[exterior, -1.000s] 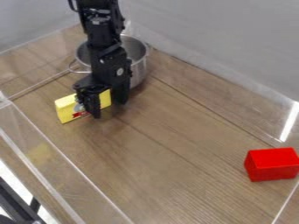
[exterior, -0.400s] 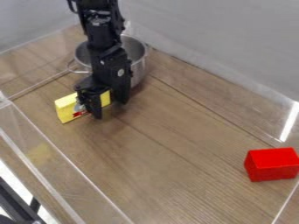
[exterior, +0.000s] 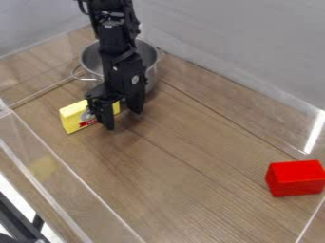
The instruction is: Put butter into the silver pot
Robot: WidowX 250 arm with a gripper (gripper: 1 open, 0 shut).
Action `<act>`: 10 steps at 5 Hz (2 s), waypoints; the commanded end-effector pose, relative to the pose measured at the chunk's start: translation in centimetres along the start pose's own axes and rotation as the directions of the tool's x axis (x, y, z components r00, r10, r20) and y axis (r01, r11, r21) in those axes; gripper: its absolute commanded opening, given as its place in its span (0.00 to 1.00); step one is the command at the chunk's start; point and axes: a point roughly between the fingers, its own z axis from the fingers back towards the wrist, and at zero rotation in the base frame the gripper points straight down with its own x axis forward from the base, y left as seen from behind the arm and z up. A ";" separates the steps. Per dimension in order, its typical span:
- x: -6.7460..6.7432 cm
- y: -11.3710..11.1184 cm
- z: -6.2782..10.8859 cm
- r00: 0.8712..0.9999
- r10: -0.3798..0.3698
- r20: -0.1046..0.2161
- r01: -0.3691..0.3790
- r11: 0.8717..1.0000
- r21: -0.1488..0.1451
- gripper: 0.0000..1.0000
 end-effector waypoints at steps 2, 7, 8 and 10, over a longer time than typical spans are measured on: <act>0.9 1.0 1.4 0.999 -0.015 -0.037 0.017 0.998 0.061 0.00; 0.5 1.9 -1.0 0.998 -0.055 -0.041 0.058 0.996 0.072 0.00; -0.2 2.0 -0.9 0.997 -0.061 -0.041 0.064 0.995 0.074 0.00; 0.8 2.9 -0.2 0.999 -0.029 -0.041 0.032 0.996 0.080 0.00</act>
